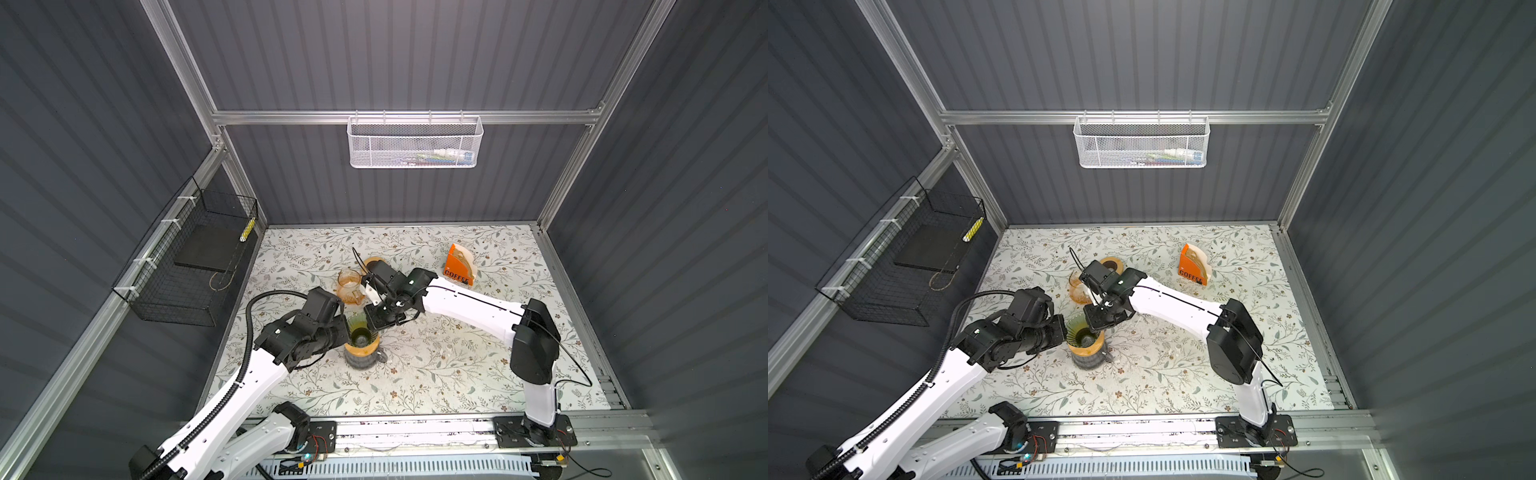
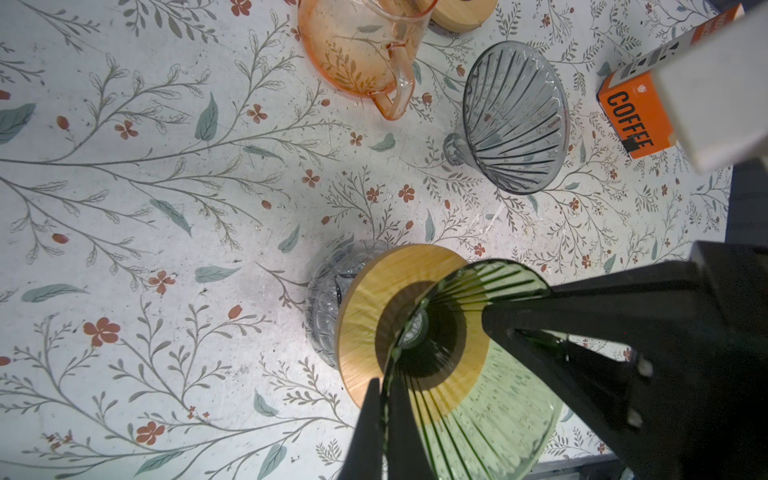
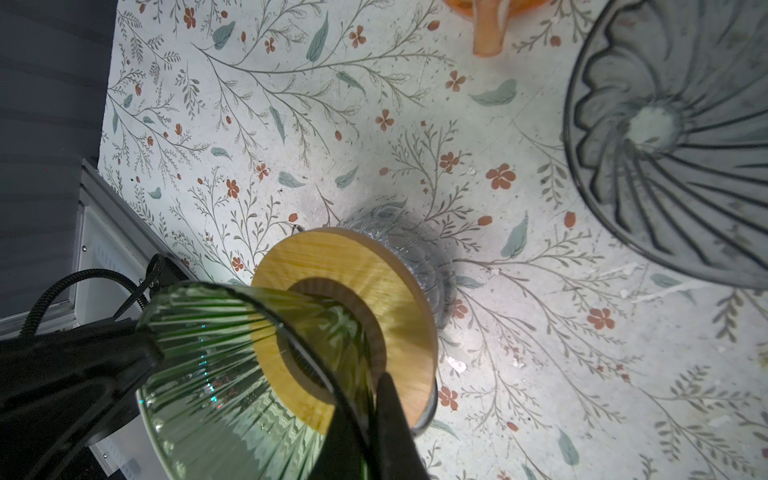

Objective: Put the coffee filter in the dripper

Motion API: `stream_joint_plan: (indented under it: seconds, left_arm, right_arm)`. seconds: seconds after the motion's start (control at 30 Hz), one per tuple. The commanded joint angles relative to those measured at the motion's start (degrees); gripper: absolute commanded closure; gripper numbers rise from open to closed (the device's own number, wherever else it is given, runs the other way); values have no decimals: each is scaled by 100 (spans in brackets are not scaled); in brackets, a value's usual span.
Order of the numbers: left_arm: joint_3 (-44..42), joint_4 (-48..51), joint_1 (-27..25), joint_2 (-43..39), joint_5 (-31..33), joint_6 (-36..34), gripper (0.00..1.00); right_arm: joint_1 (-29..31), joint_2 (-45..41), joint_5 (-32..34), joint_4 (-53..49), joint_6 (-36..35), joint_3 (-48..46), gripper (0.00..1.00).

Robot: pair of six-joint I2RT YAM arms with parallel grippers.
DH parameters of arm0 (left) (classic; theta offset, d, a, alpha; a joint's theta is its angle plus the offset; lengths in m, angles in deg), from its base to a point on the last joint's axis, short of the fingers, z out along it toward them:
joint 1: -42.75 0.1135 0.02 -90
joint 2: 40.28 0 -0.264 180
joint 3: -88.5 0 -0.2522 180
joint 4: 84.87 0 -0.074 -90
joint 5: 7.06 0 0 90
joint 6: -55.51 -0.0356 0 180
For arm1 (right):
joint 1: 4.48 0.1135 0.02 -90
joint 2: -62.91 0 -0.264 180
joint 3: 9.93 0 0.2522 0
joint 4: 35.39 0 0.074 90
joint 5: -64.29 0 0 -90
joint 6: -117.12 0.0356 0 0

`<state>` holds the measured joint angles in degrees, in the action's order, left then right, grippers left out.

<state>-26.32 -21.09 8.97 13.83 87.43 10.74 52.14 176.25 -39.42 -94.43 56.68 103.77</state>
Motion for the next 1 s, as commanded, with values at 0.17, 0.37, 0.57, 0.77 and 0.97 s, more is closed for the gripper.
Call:
stream_joint_plan:
  seconds: [0.17, 0.37, 0.57, 0.77, 0.97]
  left_arm:
    - [-353, 447, 3, 180, -37, 176, 100]
    - [-492, 379, 3, 78, -36, 273, 100]
    - [-510, 377, 3, 59, -45, 267, 100]
    - [-440, 403, 3, 40, -9, 249, 100]
    - [-523, 396, 3, 1, -27, 282, 100]
  right_arm:
    - [130, 346, 365, 97, -139, -287, 100]
    - [129, 381, 395, 75, -161, -254, 100]
    - [130, 397, 443, 106, -174, -294, 100]
    - [139, 384, 455, 64, -189, -227, 100]
    - [139, 382, 510, 91, -200, -305, 100]
